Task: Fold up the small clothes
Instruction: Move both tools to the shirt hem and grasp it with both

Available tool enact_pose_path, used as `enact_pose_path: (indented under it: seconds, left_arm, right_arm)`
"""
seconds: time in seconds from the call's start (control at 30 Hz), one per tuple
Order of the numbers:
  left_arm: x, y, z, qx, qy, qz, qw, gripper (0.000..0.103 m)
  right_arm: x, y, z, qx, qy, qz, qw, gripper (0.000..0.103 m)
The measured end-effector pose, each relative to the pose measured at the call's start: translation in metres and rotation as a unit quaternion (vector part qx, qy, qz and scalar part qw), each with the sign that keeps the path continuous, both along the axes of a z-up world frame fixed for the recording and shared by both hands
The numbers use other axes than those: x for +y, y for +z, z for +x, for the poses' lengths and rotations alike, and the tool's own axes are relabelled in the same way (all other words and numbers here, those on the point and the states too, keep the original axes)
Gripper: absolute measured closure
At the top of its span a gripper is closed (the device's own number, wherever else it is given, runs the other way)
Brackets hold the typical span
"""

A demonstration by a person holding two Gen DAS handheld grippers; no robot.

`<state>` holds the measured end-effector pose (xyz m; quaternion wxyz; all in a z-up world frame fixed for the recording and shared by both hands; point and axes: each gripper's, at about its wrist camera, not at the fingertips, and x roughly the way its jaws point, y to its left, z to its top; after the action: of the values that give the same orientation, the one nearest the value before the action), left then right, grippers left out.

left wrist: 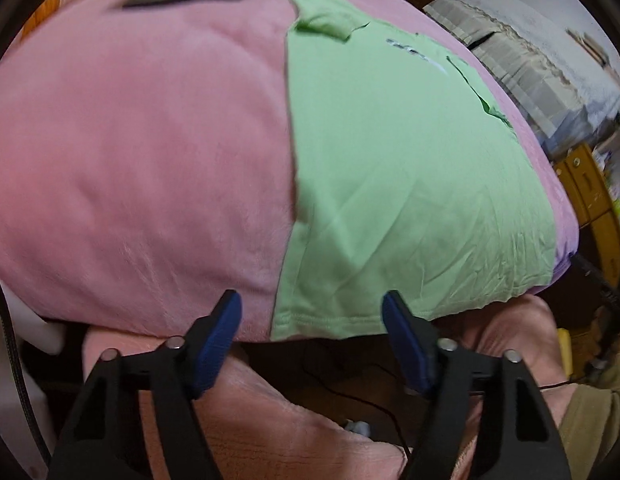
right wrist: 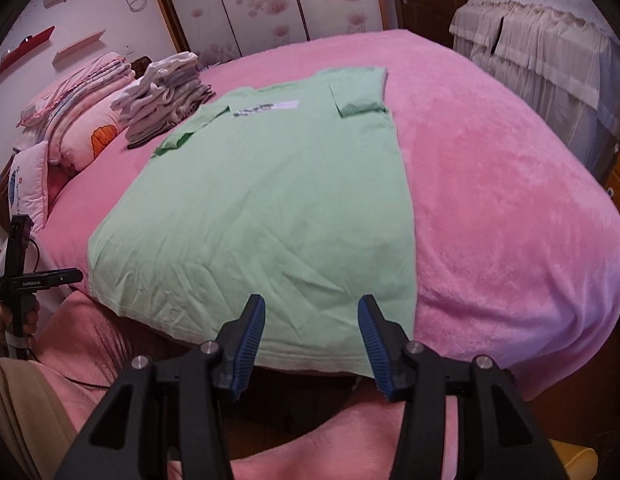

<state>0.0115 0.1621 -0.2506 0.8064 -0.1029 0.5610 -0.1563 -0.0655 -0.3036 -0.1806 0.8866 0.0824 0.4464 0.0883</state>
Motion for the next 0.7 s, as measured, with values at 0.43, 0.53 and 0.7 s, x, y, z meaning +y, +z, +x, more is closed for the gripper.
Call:
enact_pose_path:
  seconds: [0.43, 0.53, 0.7]
  left_arm:
    - [0.010, -0.032, 0.002, 0.039, -0.017, -0.089, 0.9951, 0.038]
    - [0.008, -0.034, 0.003, 0.041, -0.020, -0.093, 0.9946, 0.038]
    - [0.013, -0.036, 0.002, 0.044, -0.014, -0.112, 0.9926, 0.038]
  right_arm:
    - [-0.042, -0.050, -0.001, 0.070, -0.005, 0.021, 0.997, 0.056]
    - [-0.046, -0.059, 0.003, 0.082, -0.001, 0.041, 0.996, 0.063]
    - [-0.050, -0.073, 0.012, 0.096, 0.007, 0.074, 0.993, 0.068]
